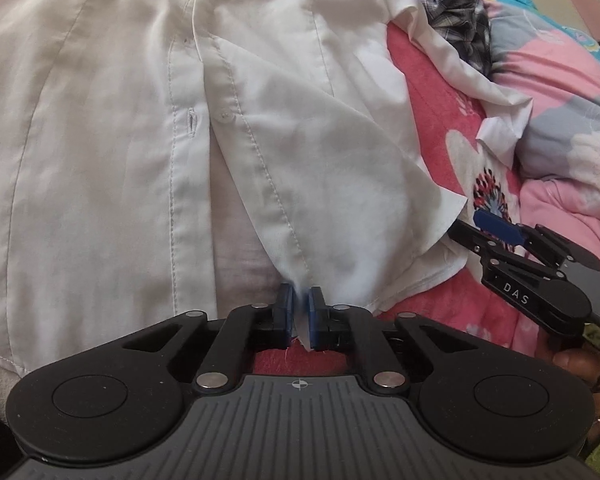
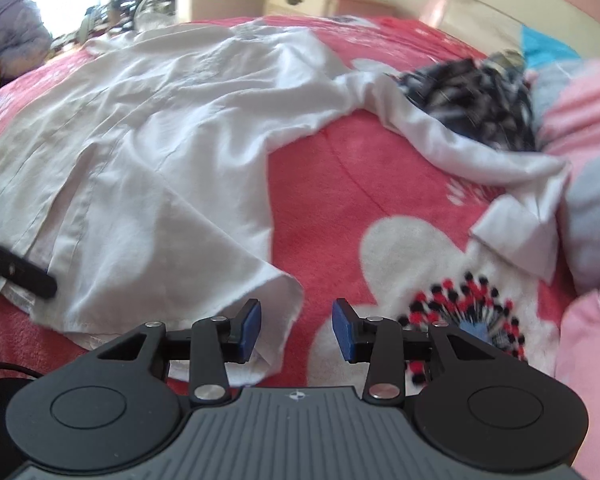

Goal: Fold clothes

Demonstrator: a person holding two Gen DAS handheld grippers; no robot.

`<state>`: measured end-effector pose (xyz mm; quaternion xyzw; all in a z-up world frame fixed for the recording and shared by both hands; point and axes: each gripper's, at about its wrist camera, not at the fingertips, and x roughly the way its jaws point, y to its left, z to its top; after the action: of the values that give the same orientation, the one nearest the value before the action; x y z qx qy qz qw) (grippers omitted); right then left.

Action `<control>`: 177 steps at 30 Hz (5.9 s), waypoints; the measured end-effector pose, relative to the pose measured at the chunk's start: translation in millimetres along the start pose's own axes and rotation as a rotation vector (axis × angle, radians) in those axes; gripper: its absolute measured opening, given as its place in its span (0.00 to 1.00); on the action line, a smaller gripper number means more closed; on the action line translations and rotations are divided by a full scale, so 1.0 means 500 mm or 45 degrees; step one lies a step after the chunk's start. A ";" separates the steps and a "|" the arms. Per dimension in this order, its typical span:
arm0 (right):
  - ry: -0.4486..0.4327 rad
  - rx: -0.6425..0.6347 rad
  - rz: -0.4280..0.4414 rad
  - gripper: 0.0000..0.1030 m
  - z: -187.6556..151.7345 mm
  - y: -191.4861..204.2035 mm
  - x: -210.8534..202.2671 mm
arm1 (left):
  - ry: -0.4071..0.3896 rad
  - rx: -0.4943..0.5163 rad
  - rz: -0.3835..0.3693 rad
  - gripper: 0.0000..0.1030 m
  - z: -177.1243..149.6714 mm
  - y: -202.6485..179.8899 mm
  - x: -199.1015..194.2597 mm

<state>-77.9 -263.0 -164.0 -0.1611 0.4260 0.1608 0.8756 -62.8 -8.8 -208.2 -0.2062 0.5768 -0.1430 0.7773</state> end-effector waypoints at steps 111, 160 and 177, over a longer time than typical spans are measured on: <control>-0.225 0.081 0.025 0.18 0.418 -0.060 0.315 | 0.026 -0.049 -0.089 0.03 -0.007 0.155 -0.029; -0.420 0.279 0.336 0.22 0.551 -0.179 0.068 | -0.008 -0.122 -0.195 0.51 -0.011 0.146 -0.050; 0.203 -0.102 0.514 0.22 0.219 0.228 0.050 | -0.208 0.081 -0.213 0.65 -0.122 0.081 -0.225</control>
<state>-35.2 -111.3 -136.3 -0.1194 0.5110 0.3363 0.7820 -154.9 68.6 -148.8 -0.2398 0.4875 -0.2081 0.8134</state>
